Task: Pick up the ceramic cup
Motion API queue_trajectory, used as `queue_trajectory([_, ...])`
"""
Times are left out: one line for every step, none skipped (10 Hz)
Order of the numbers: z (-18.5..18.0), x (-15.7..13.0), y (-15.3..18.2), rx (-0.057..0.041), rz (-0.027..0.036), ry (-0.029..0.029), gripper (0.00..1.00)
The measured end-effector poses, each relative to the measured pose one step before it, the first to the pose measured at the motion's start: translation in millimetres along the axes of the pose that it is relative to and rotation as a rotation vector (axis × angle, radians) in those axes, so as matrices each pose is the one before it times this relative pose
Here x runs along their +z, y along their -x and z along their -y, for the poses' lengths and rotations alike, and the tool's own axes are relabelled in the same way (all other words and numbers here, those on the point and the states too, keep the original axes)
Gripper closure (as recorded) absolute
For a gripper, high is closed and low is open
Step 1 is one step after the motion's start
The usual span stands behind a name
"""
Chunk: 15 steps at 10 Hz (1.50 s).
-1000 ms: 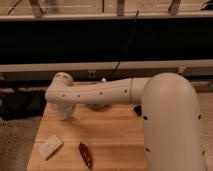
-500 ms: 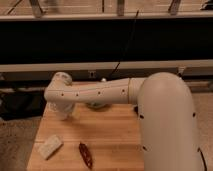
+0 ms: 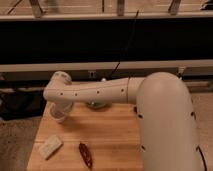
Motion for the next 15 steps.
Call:
queue_trajectory([2.26, 0.41, 1.06, -0.00485, 0.00106, -0.00174, 0.46])
queue_trajectory([0.58, -1.94, -1.18, -0.0028, 0.00022, -0.00118, 0.45])
queue_trajectory([-1.12, -2.75, -2.68, -0.00273, -0.00212, -0.00129, 0.47])
queue_trajectory([-2.88, -1.92, -2.39, -0.00168, -0.00006, 0.00206, 0.53])
queue_trajectory([-1.83, -1.83, -2.49, -0.00375, -0.0004, 0.00182, 0.66])
queue_trajectory([3.34, 1.13, 3.28, -0.00572, 0.0034, -0.00131, 0.68])
queue_trajectory([7.85, 2.13, 5.05, -0.00647, 0.00232, -0.00263, 0.65])
queue_trajectory([9.29, 2.08, 4.95, -0.00906, 0.00109, -0.00285, 0.58])
queue_trajectory([2.69, -0.53, -0.12, -0.00008, -0.00122, -0.00242, 0.57])
queue_trajectory([-3.31, -2.99, -3.28, -0.00099, -0.00128, 0.00408, 0.61])
queue_trajectory([-7.63, -2.65, -4.2, -0.00192, 0.00046, 0.00237, 0.7])
queue_trajectory([-8.03, -1.9, -5.4, 0.00082, -0.00281, -0.00095, 0.8])
queue_trajectory([-2.95, -1.37, -1.72, -0.0042, -0.00018, -0.00199, 0.9])
queue_trajectory([2.77, -1.34, 0.47, -0.00359, 0.00334, -0.00357, 0.97])
queue_trajectory([4.86, -0.61, 0.48, -0.00496, -0.00229, -0.00017, 0.99])
